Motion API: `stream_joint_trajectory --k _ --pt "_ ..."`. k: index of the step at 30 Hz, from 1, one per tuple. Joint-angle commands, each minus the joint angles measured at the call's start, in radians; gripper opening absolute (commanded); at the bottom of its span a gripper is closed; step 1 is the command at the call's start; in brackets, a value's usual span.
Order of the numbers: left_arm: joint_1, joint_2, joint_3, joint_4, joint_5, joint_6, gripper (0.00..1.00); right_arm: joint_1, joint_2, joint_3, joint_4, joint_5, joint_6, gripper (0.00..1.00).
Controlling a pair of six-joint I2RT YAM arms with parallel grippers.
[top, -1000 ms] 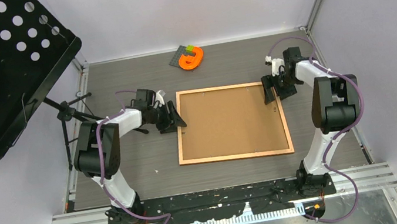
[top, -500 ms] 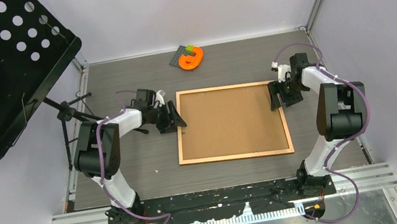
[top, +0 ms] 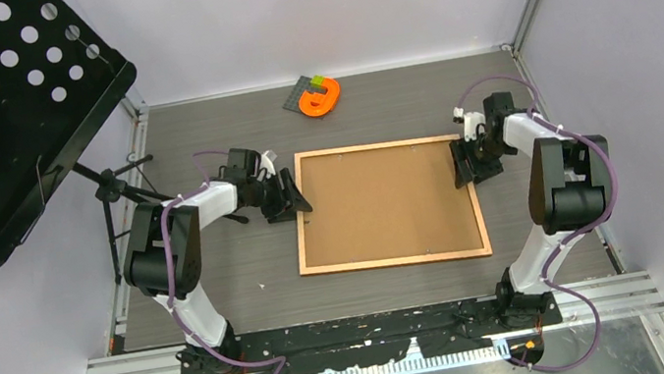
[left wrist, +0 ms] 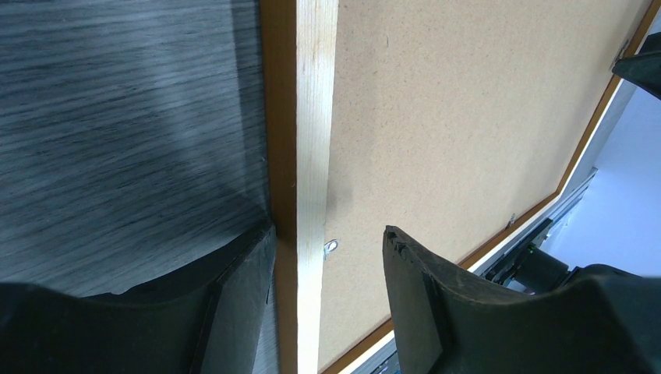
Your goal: Put the photo into the frame
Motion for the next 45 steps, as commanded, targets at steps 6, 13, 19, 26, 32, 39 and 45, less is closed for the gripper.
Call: stream_joint_trajectory --k 6,13,19,26,32,39,45 --pt "-0.021 0.066 -0.030 -0.076 -0.052 0.025 0.57 0.002 0.030 0.018 0.033 0.001 0.019 0.55" --pt "-0.022 0.069 -0.027 -0.080 -0.051 0.029 0.56 0.002 0.039 0.040 0.028 0.008 0.014 0.44" --pt "-0.022 0.073 -0.025 -0.084 -0.048 0.031 0.56 0.003 0.041 0.071 0.008 0.015 -0.017 0.37" --pt "-0.022 0.084 -0.021 -0.087 -0.048 0.034 0.55 0.002 0.044 0.102 -0.013 0.018 -0.049 0.31" --pt "-0.021 0.084 -0.019 -0.090 -0.046 0.036 0.55 0.002 0.046 0.117 -0.019 -0.001 -0.050 0.30" --pt "-0.021 0.079 -0.017 -0.094 -0.052 0.039 0.55 -0.002 0.014 0.124 -0.019 -0.031 -0.035 0.50" --pt "-0.020 0.045 -0.020 -0.092 -0.067 0.050 0.57 -0.013 -0.023 0.126 -0.027 -0.044 -0.025 0.60"
